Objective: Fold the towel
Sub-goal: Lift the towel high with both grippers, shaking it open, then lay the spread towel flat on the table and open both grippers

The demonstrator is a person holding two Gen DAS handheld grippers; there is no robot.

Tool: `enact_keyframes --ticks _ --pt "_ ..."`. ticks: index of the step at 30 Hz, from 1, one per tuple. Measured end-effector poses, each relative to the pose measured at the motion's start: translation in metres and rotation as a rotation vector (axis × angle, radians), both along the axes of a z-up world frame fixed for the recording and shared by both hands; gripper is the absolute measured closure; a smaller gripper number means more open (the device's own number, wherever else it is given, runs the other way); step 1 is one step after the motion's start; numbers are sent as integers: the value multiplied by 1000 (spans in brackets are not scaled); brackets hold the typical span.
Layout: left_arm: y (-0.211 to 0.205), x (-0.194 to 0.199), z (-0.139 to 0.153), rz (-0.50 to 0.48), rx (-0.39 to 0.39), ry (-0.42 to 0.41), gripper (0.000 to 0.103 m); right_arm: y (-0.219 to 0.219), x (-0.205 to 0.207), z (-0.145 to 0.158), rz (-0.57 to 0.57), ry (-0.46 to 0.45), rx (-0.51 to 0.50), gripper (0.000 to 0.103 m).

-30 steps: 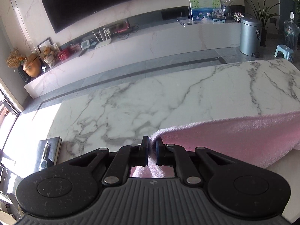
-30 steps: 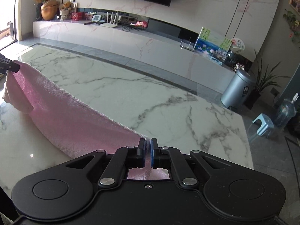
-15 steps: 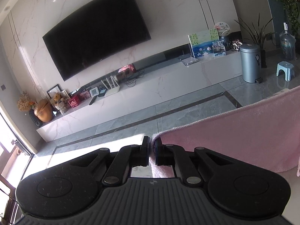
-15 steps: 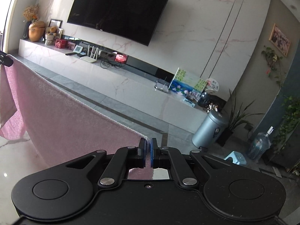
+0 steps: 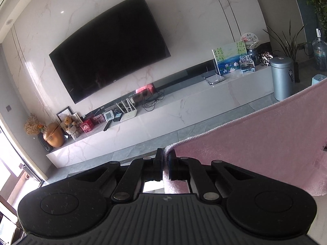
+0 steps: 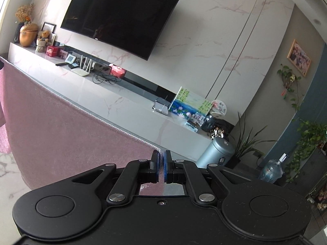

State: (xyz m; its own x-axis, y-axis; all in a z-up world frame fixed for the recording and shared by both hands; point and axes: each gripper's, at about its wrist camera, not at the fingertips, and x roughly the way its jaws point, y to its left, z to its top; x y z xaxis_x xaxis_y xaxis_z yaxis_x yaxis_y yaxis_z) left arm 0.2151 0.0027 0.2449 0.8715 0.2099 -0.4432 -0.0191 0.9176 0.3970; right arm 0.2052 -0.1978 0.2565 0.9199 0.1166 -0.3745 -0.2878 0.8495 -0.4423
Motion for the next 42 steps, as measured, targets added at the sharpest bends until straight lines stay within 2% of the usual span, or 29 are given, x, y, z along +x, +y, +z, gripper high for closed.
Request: enact_keyframes --ticks 6,10,16,25,33,37,42 --pt "9 4 15 -1 -4 -42 99 2 14 13 29 -26 -13 101" --pt "21 -5 -1 -12 -8 -13 99 0 5 4 72 14 -16 101" --pt "35 -31 -46 -17 -1 86 99 2 -39 -48 147 123 -57 101" --pt "56 -101 -135 -11 -49 295 99 -1 -112 -139 204 367 -47 101" --pt "68 -157 -177 -12 -113 409 100 -9 -168 -199 219 558 -59 101" --pt "71 -173 -200 -2 -134 466 100 -15 -183 -223 224 642 -50 101" --pt "75 -186 -222 6 -147 525 100 -18 -181 -241 224 711 -38 101"
